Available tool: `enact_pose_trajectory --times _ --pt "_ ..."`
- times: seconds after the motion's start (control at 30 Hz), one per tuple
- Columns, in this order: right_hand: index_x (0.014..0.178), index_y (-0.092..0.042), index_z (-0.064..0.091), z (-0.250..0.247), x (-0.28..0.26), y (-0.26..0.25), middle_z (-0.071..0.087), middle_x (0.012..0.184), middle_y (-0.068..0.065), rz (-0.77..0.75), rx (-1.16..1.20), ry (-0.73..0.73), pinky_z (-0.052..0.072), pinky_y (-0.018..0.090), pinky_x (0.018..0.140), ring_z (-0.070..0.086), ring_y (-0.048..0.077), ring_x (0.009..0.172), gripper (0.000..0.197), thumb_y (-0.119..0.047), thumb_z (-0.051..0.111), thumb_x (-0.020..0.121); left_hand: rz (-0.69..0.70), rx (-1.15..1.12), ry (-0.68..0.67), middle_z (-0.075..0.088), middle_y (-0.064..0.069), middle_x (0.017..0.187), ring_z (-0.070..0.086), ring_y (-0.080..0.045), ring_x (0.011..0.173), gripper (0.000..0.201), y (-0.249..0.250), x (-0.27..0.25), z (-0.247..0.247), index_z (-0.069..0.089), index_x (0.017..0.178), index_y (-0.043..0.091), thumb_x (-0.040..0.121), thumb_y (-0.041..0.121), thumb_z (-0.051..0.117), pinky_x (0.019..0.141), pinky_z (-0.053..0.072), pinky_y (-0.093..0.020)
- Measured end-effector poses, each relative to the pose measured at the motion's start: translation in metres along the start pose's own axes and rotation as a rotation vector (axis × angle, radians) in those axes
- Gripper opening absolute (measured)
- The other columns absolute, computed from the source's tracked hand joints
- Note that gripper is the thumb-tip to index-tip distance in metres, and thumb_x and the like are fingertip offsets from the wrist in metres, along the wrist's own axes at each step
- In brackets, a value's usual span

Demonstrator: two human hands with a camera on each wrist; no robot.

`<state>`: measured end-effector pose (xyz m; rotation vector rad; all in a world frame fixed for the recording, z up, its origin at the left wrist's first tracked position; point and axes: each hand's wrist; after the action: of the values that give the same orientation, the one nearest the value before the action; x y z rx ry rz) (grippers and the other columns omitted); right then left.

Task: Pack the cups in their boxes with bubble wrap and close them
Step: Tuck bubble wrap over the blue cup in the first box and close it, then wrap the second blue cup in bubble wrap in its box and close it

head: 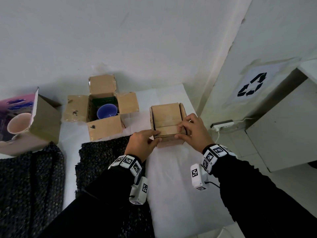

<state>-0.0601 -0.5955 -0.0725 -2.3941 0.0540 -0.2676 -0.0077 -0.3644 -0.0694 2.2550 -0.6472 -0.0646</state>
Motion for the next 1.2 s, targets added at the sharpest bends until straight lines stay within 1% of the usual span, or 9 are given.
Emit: enact_pose_trajectory --times 0.07,0.13,0.2,0.3,0.53,0.73,0.9,1.03,1.2 --pt "0.087 -0.026 0.064 -0.007 -0.001 0.004 0.044 0.103 -0.011 -0.017 0.028 -0.033 0.047 0.042 0.086 0.044 0.017 0.098 0.027 -0.035 0.083 0.070 0.027 -0.023 -0.019 0.072 0.005 0.099 0.067 0.000 0.065 0.032 -0.003 -0.002 0.001 0.073 0.107 0.021 0.076 0.016 0.079 0.075 0.057 -0.028" --pt "0.089 -0.028 0.058 -0.007 -0.002 0.001 0.042 0.104 -0.013 -0.011 -0.012 -0.047 0.047 0.036 0.085 0.044 0.015 0.100 0.038 -0.047 0.082 0.066 0.056 -0.016 -0.035 0.071 0.004 0.101 0.068 -0.001 0.067 0.038 -0.007 -0.003 0.002 0.071 0.109 0.021 0.074 0.009 0.079 0.075 0.058 -0.029" --pt "0.086 -0.028 0.053 -0.002 -0.001 -0.005 0.040 0.102 -0.013 0.029 -0.081 -0.014 0.044 0.027 0.078 0.042 0.014 0.097 0.053 -0.064 0.080 0.057 0.071 0.004 -0.034 0.071 0.002 0.102 0.069 -0.006 0.067 0.040 -0.009 -0.002 0.005 0.070 0.109 0.021 0.073 0.006 0.079 0.073 0.058 -0.032" --pt "0.078 -0.025 0.048 0.008 0.008 -0.009 0.041 0.098 -0.010 0.065 -0.132 0.072 0.041 0.027 0.070 0.042 0.017 0.092 0.060 -0.073 0.074 0.053 0.084 0.044 -0.033 0.071 -0.001 0.103 0.070 -0.012 0.068 0.039 -0.009 0.005 0.007 0.069 0.110 0.019 0.073 0.009 0.078 0.071 0.058 -0.035" --pt "0.086 -0.024 0.058 -0.006 0.044 0.009 0.057 0.102 -0.007 0.059 -0.069 -0.052 0.036 0.029 0.078 0.048 0.025 0.095 0.040 -0.045 0.083 0.064 0.035 0.082 -0.015 0.071 -0.003 0.103 0.070 -0.018 0.071 0.036 -0.007 0.038 0.015 0.070 0.109 0.019 0.074 0.012 0.077 0.072 0.056 -0.038" --pt "0.092 -0.019 0.068 -0.016 0.066 0.011 0.068 0.097 -0.003 0.070 -0.085 -0.010 0.048 0.038 0.080 0.057 0.025 0.086 0.021 -0.014 0.077 0.074 -0.037 0.093 -0.056 0.070 -0.002 0.108 0.070 -0.016 0.075 0.038 -0.010 0.074 0.017 0.068 0.114 0.023 0.078 0.011 0.073 0.076 0.055 -0.036" --pt "0.093 -0.022 0.067 -0.008 0.069 0.009 0.068 0.099 -0.004 0.093 -0.284 0.113 0.050 0.040 0.074 0.052 0.027 0.097 0.024 -0.004 0.064 0.078 -0.019 0.156 -0.165 0.064 0.002 0.118 0.068 -0.010 0.089 0.046 -0.008 0.084 0.007 0.059 0.125 0.030 0.082 0.015 0.069 0.080 0.055 -0.034" --pt "0.091 -0.021 0.066 -0.003 0.056 -0.010 0.064 0.100 -0.002 0.050 -0.334 0.225 0.044 0.036 0.073 0.051 0.029 0.098 0.024 -0.004 0.061 0.074 0.002 0.191 -0.172 0.065 0.006 0.112 0.062 -0.010 0.100 0.048 -0.011 0.066 -0.012 0.053 0.131 0.031 0.085 0.026 0.068 0.082 0.054 -0.035" --pt "0.095 -0.017 0.066 0.020 0.037 -0.056 0.065 0.095 0.001 -0.061 -0.108 0.044 0.047 0.038 0.078 0.056 0.024 0.089 0.016 -0.014 0.057 0.082 -0.039 0.149 -0.086 0.070 0.006 0.100 0.065 -0.007 0.086 0.027 -0.021 0.016 -0.044 0.066 0.110 0.024 0.084 0.028 0.070 0.081 0.056 -0.034"
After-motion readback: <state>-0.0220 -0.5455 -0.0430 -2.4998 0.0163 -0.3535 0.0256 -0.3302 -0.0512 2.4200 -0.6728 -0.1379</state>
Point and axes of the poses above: each hand's wrist, its own x-axis towards the middle knuckle, its own z-axis out of the palm, y = z × x
